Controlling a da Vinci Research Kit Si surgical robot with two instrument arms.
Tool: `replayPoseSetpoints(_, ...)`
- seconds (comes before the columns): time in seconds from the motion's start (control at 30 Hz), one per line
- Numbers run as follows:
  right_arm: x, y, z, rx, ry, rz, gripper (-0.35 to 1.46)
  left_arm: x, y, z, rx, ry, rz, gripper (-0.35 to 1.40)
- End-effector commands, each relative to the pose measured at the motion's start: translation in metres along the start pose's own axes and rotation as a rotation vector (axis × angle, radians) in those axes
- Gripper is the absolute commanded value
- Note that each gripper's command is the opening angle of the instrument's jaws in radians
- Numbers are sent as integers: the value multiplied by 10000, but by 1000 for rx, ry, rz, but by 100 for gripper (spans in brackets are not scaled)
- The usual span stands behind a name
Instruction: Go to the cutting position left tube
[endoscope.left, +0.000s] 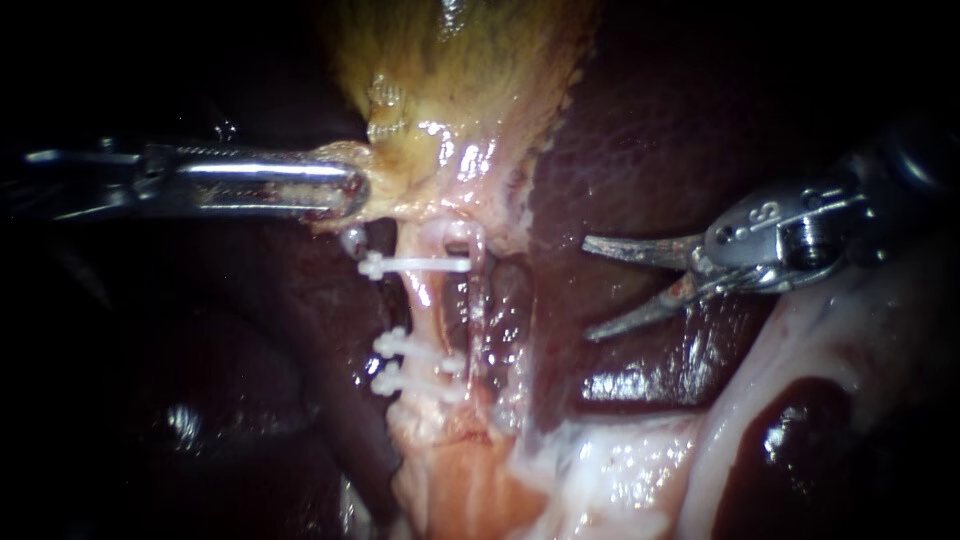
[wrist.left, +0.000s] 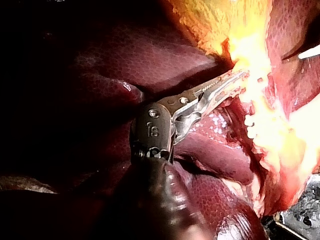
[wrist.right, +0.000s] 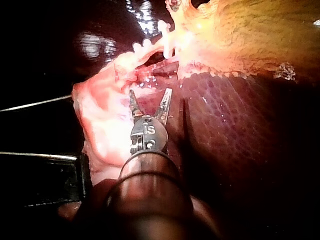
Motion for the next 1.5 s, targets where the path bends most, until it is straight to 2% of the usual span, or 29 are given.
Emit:
replayPoseSetpoints(0.03,0,0,0,0,0,0,143,4,2,-4,-3,-1,-2,-35)
replayPoseSetpoints(0.13,1,0,1,8,1,1,143,16,8,-21,-12,-6,-9,-35)
replayPoseSetpoints(0.3,9,-2,6,49,34,6,143,33,18,-47,-11,22,-16,-35)
replayPoseSetpoints(0.4,20,-6,16,127,66,5,143,32,18,-49,-12,21,-15,-35)
replayPoseSetpoints(0.6,40,-22,55,200,107,51,143,29,18,-46,-10,23,-14,-35)
replayPoseSetpoints(0.77,42,-29,93,240,111,83,143,29,18,-46,-10,23,-14,-35)
replayPoseSetpoints(1.03,25,-20,141,286,98,115,141,28,18,-45,-9,23,-13,-35)
replayPoseSetpoints(1.2,25,-9,159,287,96,123,141,28,18,-45,-9,23,-13,-35)
replayPoseSetpoints(1.33,31,-4,170,299,124,157,141,28,18,-45,-9,23,-13,-35)
replayPoseSetpoints(1.5,44,-1,183,341,180,198,141,28,18,-44,-9,23,-13,-35)
